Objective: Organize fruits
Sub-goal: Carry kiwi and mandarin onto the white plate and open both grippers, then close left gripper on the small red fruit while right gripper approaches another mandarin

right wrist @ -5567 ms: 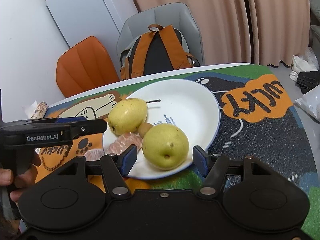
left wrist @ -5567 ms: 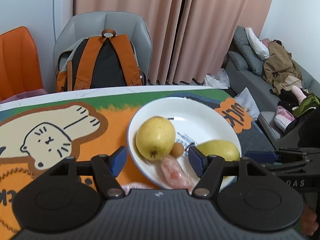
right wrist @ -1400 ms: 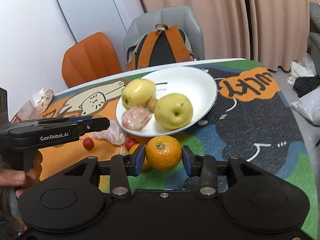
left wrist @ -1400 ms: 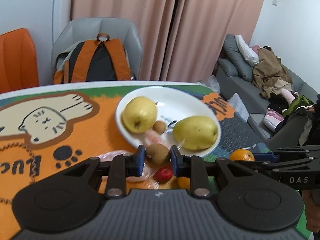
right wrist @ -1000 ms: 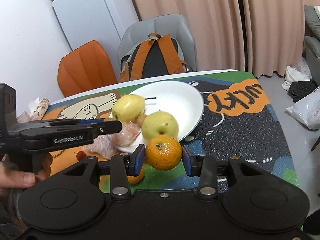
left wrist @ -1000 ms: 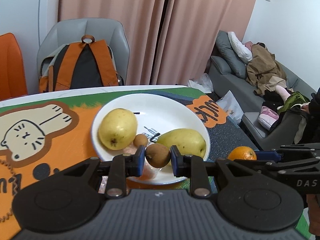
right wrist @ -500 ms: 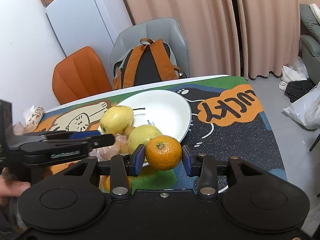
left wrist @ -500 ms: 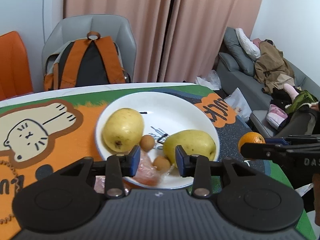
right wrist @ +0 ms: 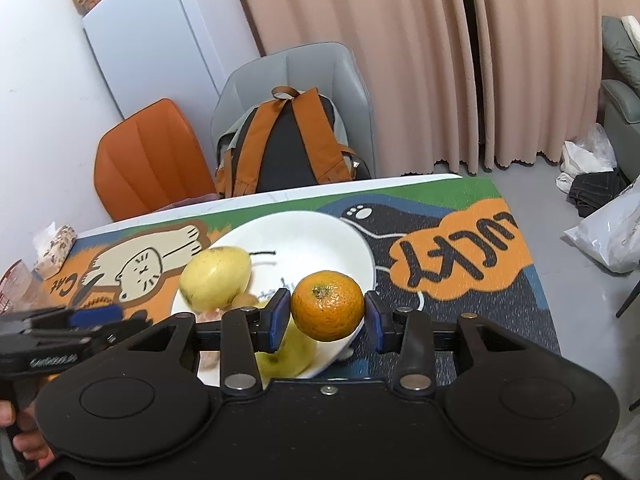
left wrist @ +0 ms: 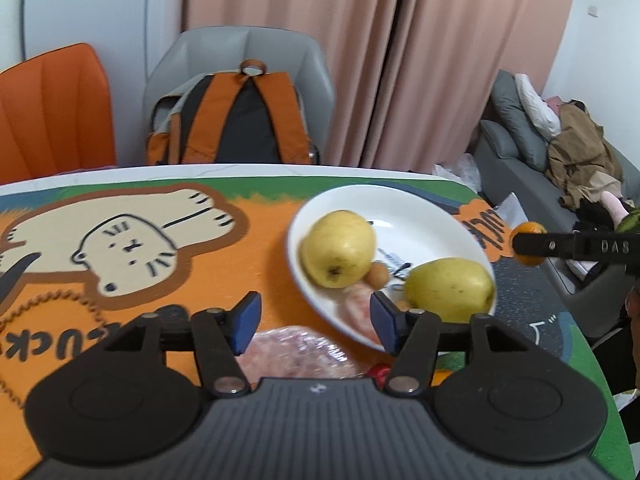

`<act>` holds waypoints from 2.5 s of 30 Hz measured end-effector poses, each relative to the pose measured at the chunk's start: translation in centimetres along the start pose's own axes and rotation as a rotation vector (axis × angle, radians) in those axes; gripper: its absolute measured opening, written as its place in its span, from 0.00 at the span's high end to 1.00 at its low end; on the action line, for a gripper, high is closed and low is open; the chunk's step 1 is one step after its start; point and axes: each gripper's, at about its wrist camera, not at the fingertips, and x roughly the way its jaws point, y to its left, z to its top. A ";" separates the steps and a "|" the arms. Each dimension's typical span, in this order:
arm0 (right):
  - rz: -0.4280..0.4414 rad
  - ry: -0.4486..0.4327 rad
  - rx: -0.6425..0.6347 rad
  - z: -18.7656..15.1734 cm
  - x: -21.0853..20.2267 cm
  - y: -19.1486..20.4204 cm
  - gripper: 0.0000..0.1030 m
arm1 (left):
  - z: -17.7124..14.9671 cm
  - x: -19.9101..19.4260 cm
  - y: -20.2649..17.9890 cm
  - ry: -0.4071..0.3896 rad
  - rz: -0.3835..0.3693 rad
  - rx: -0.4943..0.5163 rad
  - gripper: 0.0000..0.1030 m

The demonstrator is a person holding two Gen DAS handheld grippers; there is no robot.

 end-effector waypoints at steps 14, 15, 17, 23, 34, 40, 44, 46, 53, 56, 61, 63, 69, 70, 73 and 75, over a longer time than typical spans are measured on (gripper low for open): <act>0.034 -0.004 0.027 -1.0 -0.2 1.0 0.59 | -1.9 -1.7 3.3 0.014 0.042 -0.058 0.27; 0.039 -0.003 0.028 -1.3 -0.4 1.2 0.59 | -2.0 -1.8 3.6 0.013 0.044 -0.062 0.27; 0.049 0.001 0.030 -1.9 -0.7 1.6 0.59 | -2.3 -2.0 4.0 0.012 0.047 -0.071 0.26; 0.066 0.013 0.027 -3.9 -1.5 2.8 0.53 | -3.1 -2.7 5.2 0.012 0.053 -0.102 0.26; 0.084 0.067 0.012 -7.3 -1.9 5.0 0.48 | -4.6 -4.2 6.4 0.007 0.054 -0.112 0.26; 0.098 0.090 0.001 -8.3 -1.6 6.2 0.47 | -5.4 -4.5 6.7 0.007 0.043 -0.111 0.28; 0.104 0.102 -0.005 -8.8 -1.2 6.9 0.47 | -5.9 -4.3 6.7 0.006 0.036 -0.117 0.31; 0.105 0.103 -0.016 -8.9 -1.0 7.3 0.47 | -5.9 -4.2 6.6 0.004 0.032 -0.114 0.33; 0.095 0.115 -0.029 -9.0 0.2 8.0 0.47 | -6.0 -2.8 6.0 0.016 0.013 -0.112 0.45; 0.080 0.123 -0.026 -9.1 0.9 8.0 0.48 | -6.1 -2.0 5.8 0.024 0.008 -0.113 0.49; 0.072 0.137 -0.030 -9.1 1.9 8.1 0.49 | -5.9 -0.8 5.5 0.034 0.007 -0.106 0.56; 0.072 0.143 -0.031 -9.1 2.2 8.1 0.53 | -5.9 -0.5 5.4 0.035 0.011 -0.101 0.59; 0.075 0.145 -0.032 -9.2 2.4 8.0 0.61 | -6.1 0.4 5.6 0.049 0.006 -0.108 0.76; 0.076 0.144 -0.029 -9.2 2.4 7.9 0.61 | -6.2 0.5 5.8 0.048 0.003 -0.114 0.77; 0.084 0.143 -0.019 -9.2 2.2 7.7 0.62 | -6.2 0.3 5.9 0.041 0.000 -0.121 0.78; 0.089 0.137 -0.020 -9.2 2.0 7.8 0.62 | -6.2 0.0 5.8 0.034 -0.008 -0.119 0.78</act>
